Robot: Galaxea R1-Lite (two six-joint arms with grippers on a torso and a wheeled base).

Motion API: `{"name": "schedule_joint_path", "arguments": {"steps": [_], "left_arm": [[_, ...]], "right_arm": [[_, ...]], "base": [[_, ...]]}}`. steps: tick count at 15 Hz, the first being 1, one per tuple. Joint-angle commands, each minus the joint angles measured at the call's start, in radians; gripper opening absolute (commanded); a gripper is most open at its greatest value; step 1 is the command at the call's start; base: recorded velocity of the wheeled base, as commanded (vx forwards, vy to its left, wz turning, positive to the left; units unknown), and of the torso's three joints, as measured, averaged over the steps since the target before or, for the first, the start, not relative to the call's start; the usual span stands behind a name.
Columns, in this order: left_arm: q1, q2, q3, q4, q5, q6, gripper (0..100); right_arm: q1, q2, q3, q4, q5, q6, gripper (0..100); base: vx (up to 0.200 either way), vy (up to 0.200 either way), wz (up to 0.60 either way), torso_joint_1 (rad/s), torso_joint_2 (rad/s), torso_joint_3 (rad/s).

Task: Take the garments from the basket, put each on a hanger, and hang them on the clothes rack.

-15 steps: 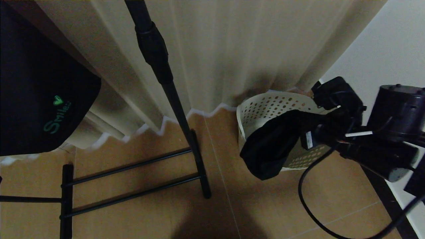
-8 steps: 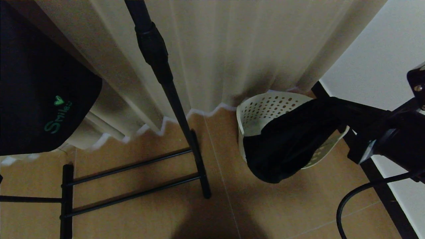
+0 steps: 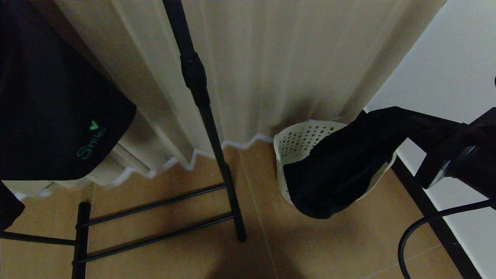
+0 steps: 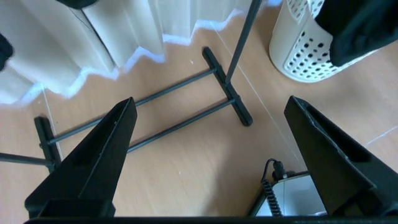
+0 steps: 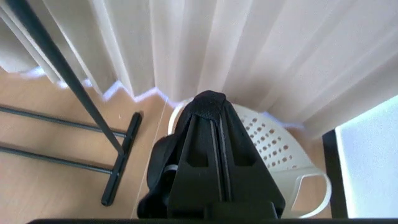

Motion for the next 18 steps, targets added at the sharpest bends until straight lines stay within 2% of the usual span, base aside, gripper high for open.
{"name": "schedule_joint_path", "arguments": {"steps": [1, 7, 18], "left_arm": [[0.0, 0.001, 0.0, 0.0, 0.0, 0.0, 100], [0.0, 0.001, 0.0, 0.0, 0.0, 0.0, 100], [0.0, 0.001, 0.0, 0.0, 0.0, 0.0, 100]], "right_arm": [[-0.003, 0.02, 0.002, 0.0, 0.022, 0.002, 0], [-0.016, 0.037, 0.005, -0.002, 0.026, 0.006, 0], [-0.026, 0.048, 0.014, -0.002, 0.026, 0.008, 0]], "base": [[0.0, 0.0, 0.0, 0.002, 0.0, 0.212], [0.0, 0.0, 0.0, 0.007, -0.03, 0.177], [0.0, 0.0, 0.0, 0.157, -0.46, -0.098]]}}
